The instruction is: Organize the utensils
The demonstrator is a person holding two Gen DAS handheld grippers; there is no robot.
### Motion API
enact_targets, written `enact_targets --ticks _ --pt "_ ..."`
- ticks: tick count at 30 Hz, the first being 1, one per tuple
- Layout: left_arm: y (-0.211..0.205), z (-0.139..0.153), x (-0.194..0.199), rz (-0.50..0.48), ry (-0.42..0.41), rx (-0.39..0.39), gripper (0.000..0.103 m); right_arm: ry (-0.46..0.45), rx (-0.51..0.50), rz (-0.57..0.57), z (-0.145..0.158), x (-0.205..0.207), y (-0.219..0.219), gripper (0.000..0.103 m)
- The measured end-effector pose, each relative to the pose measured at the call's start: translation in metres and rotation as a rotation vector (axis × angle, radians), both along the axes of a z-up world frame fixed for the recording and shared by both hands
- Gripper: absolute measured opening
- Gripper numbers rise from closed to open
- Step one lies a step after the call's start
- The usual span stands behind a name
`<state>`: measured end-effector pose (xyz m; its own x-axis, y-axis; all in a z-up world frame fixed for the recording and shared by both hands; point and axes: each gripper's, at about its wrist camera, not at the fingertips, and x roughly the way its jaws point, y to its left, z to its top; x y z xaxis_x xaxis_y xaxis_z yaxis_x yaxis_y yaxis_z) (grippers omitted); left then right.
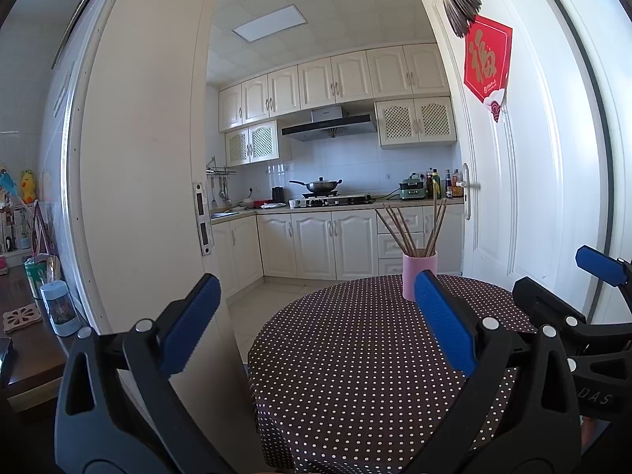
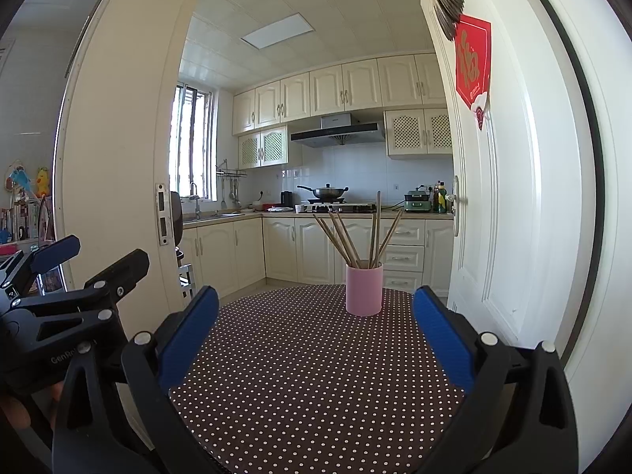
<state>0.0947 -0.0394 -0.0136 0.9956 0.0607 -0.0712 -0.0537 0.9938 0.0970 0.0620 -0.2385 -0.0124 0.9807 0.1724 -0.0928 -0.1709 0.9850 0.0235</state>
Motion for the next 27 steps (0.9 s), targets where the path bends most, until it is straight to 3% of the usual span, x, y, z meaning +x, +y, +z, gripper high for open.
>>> enact_targets --ticks 13,27 --pt "-0.001 -0.004 0.007 0.009 0.002 -0.007 0.096 0.0 -0.007 0.004 -0.002 0.008 0.004 0.095" --pt "-0.007 -0.01 0.045 0.009 0.048 0.0 0.096 0.027 -0.005 0.006 -0.012 0.041 -0.001 0.095"
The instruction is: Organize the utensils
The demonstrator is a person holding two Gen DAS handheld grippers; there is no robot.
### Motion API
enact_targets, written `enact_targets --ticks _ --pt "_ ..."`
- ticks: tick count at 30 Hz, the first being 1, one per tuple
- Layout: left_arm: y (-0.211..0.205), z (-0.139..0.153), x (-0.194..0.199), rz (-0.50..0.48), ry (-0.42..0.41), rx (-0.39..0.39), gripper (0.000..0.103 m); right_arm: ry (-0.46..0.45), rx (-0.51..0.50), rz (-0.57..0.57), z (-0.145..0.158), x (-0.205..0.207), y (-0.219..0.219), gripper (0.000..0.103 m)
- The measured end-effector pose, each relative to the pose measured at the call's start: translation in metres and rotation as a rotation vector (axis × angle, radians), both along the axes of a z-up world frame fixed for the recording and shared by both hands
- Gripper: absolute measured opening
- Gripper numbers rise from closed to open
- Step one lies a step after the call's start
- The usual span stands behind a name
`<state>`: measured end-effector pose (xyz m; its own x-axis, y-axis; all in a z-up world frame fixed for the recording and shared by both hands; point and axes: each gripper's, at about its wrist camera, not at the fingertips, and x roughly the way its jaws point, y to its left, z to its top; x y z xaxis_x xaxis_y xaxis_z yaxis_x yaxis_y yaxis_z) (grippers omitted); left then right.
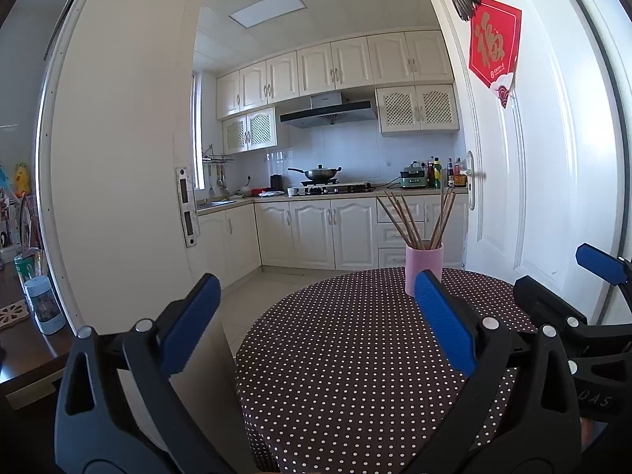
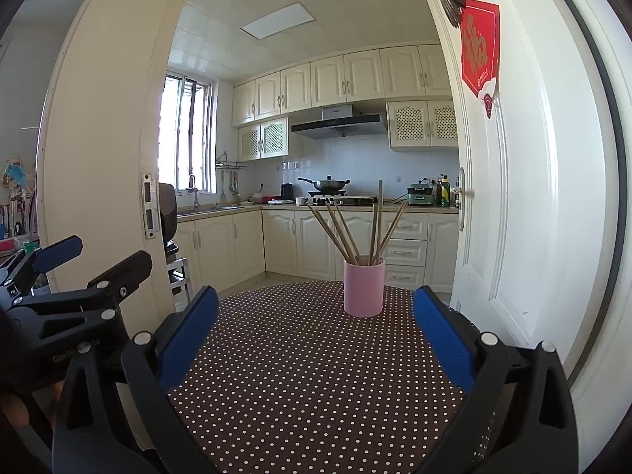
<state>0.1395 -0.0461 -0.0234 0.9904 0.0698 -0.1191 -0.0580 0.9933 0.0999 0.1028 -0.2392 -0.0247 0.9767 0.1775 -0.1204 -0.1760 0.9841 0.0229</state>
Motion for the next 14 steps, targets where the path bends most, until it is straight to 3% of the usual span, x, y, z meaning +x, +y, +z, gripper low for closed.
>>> enact_targets --ticks 7,14 --pt "-0.011 -0.002 0.028 0.025 0.015 0.033 0.096 0.036 0.018 0.003 -0.005 0.031 -0.007 0.095" --pt "-0.014 -0.017 0.065 0.009 0.087 0.042 0.096 0.112 0.007 0.019 -0.02 0.066 -0.01 0.095"
